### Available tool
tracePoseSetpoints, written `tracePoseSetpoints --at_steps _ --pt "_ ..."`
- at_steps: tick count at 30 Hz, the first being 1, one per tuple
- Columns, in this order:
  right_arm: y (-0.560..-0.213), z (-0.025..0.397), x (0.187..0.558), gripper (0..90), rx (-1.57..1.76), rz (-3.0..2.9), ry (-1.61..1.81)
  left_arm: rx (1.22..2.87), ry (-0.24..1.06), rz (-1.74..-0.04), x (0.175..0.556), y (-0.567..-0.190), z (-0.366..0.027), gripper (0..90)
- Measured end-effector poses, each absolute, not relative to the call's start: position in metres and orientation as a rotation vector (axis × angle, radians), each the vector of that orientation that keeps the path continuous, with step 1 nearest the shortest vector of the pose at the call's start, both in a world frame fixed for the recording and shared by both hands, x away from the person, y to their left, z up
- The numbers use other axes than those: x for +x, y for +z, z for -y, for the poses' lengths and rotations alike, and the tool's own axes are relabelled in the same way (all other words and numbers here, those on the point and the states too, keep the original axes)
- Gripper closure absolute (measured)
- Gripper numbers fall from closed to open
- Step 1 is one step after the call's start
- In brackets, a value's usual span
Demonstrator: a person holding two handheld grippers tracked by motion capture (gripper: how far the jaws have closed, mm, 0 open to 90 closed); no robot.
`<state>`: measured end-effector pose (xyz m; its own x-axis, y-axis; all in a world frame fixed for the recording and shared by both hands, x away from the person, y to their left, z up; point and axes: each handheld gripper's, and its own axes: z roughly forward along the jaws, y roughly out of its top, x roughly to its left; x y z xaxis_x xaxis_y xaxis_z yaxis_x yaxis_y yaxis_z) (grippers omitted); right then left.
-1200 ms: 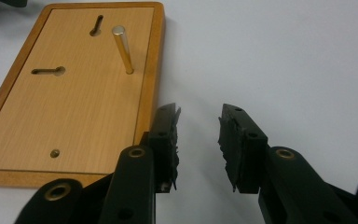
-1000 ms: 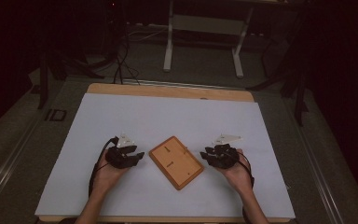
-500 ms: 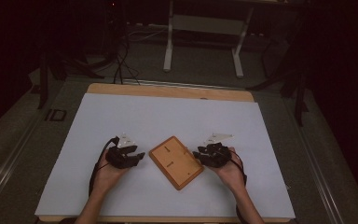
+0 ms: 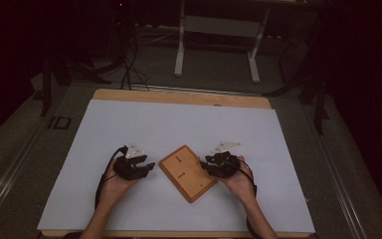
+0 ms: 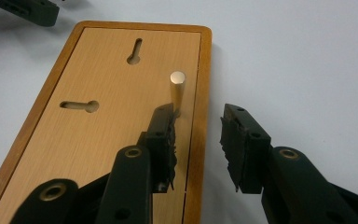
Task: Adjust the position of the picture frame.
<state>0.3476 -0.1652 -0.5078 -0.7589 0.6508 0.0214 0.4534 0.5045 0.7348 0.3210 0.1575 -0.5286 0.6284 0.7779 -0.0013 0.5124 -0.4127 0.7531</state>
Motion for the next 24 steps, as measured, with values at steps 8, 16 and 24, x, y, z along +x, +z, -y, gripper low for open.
tracePoseSetpoints --at_steps 8,16,24 --pt "-0.510 0.156 0.348 66.6 0.914 -2.509 1.108 2.110 0.455 -1.005 0.322 -0.529 -0.157 54.4" --pt "-0.515 0.146 0.354 79.8 0.912 -2.499 1.123 2.110 0.451 -1.012 0.322 -0.530 -0.158 54.3" --pt "-0.522 0.140 0.355 83.2 0.937 -2.464 1.155 2.118 0.449 -1.006 0.322 -0.530 -0.157 54.3"
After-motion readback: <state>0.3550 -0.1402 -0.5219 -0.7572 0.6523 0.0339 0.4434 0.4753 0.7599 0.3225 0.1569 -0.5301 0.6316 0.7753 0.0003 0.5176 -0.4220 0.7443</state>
